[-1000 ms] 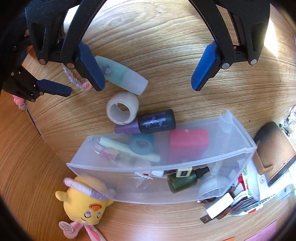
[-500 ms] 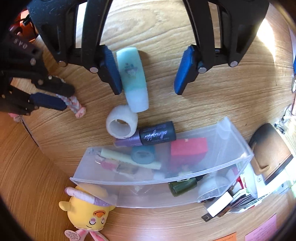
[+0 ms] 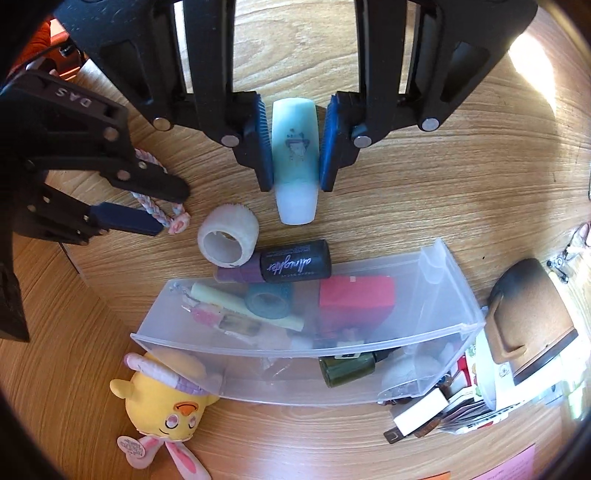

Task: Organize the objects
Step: 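Grasp the light-blue tube with the left tool while the right tool grasps the braided bracelet, then carry the blue tube and bracelet over the clear box and open both tools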

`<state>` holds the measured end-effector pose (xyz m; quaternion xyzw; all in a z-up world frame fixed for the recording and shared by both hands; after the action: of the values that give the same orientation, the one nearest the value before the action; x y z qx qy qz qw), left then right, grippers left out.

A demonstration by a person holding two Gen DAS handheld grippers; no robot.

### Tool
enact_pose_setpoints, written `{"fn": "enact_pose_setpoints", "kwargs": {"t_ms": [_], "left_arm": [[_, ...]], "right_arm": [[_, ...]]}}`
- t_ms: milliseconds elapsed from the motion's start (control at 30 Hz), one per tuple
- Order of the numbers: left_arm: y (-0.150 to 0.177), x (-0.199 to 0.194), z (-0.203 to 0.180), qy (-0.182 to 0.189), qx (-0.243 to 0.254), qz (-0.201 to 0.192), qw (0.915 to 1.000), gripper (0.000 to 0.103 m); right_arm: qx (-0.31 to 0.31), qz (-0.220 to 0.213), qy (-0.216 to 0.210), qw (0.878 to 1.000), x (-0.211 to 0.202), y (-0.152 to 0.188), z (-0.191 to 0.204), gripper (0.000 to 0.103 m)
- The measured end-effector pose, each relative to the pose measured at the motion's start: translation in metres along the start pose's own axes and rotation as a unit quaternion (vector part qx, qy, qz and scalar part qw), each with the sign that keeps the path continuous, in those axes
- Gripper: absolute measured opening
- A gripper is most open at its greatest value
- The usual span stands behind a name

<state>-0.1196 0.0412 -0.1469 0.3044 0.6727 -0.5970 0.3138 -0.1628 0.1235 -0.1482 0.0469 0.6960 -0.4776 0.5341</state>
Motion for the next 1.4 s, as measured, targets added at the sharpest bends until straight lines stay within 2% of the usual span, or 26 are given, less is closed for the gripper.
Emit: {"fn": "enact_pose_setpoints", "kwargs": {"t_ms": [133,167,200,233,333,833,967,1400], "left_arm": [[0.002,-0.004,0.009,0.002,-0.012,-0.004,0.9999,0.025],[0.002,-0.006,0.012,0.001,-0.014,-0.007,0.9999,0.024],[0.002,-0.008,0.014,0.001,-0.017,-0.011,0.9998,0.024],[0.002,-0.01,0.016,0.002,-0.019,-0.014,0.9997,0.024],[-0.001,-0.02,0.022,0.0,-0.023,-0.028,0.9994,0.025],[-0.04,-0.057,0.025,-0.005,-0.034,-0.084,0.9959,0.025],[-0.052,-0.056,0.024,-0.006,-0.037,-0.091,0.9951,0.025],[-0.094,-0.051,0.02,0.005,-0.025,-0.112,0.9934,0.025]], "right_arm": [[-0.011,-0.005,0.001,1.0,0.005,-0.005,0.006,0.033],[-0.01,-0.007,0.001,1.0,0.004,-0.005,0.006,0.03],[-0.006,-0.009,-0.005,1.0,0.004,-0.006,0.007,0.02],[-0.002,-0.01,-0.01,1.0,0.004,-0.006,0.008,0.013],[0.012,-0.015,-0.022,1.0,0.002,-0.006,0.007,0.011],[0.047,-0.091,-0.038,0.994,-0.049,-0.027,0.0,0.01],[0.057,-0.114,-0.049,0.991,-0.062,-0.039,-0.004,0.01],[0.061,-0.171,-0.036,0.983,-0.089,-0.087,-0.017,0.01]]}}
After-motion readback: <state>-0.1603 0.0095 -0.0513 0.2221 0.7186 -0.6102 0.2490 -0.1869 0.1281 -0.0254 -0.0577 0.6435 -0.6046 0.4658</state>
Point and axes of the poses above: each gripper's, at about its wrist camera, not at the fingertips, and x roughly the way its jaws point, z to its left, y to its underside, the point moved 9 cm from there along x, roughly the way its jaws point
